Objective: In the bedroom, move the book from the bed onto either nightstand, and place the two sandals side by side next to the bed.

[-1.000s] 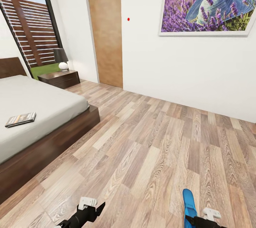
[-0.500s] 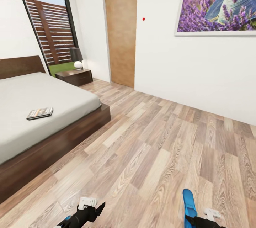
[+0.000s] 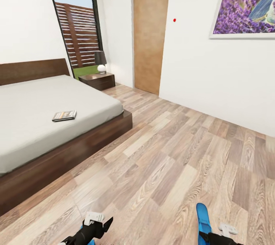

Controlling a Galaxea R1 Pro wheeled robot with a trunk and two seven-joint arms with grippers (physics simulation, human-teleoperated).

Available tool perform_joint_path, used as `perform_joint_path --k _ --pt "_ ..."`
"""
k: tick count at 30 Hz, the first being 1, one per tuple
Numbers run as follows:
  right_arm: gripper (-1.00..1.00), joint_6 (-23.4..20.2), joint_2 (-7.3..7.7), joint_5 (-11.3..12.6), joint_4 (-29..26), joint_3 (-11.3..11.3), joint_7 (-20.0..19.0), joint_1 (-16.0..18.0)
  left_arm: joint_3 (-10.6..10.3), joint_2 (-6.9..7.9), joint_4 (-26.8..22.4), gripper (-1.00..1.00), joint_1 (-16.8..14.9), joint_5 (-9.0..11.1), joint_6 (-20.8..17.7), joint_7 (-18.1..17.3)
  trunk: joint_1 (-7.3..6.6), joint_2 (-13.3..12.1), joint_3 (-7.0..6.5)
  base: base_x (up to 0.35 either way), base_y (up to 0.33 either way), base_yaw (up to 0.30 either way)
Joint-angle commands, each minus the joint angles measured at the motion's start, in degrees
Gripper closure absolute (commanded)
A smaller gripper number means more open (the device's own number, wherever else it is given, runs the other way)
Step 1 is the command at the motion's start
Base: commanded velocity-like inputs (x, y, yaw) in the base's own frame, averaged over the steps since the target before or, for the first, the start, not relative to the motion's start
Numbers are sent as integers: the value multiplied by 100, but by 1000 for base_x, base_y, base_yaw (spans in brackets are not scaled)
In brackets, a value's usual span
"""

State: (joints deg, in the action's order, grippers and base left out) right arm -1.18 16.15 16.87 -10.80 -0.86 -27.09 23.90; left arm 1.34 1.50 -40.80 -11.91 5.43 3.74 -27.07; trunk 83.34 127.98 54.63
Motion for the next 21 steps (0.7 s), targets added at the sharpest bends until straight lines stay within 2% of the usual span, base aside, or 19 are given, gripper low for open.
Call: perform_joint_path --k 1,8,15,21 --pt "100 -13 2 32 -1 -11 -25 1 7 -1 9 -100 -5 46 -4 -35 -1 2 5 0 0 262" --pt "100 -13 2 27 -1 -11 -24 1 7 -1 8 -100 -5 46 -3 -35 -1 2 5 0 0 192" --pt "100 -14 2 26 -1 -11 -24 1 7 -1 10 -100 -5 46 -4 -35 -1 2 5 165 0 14" --pt "100 -14 2 26 -1 -11 -24 1 7 -1 10 -100 -5 46 -4 -35 -1 2 5 45 0 0"
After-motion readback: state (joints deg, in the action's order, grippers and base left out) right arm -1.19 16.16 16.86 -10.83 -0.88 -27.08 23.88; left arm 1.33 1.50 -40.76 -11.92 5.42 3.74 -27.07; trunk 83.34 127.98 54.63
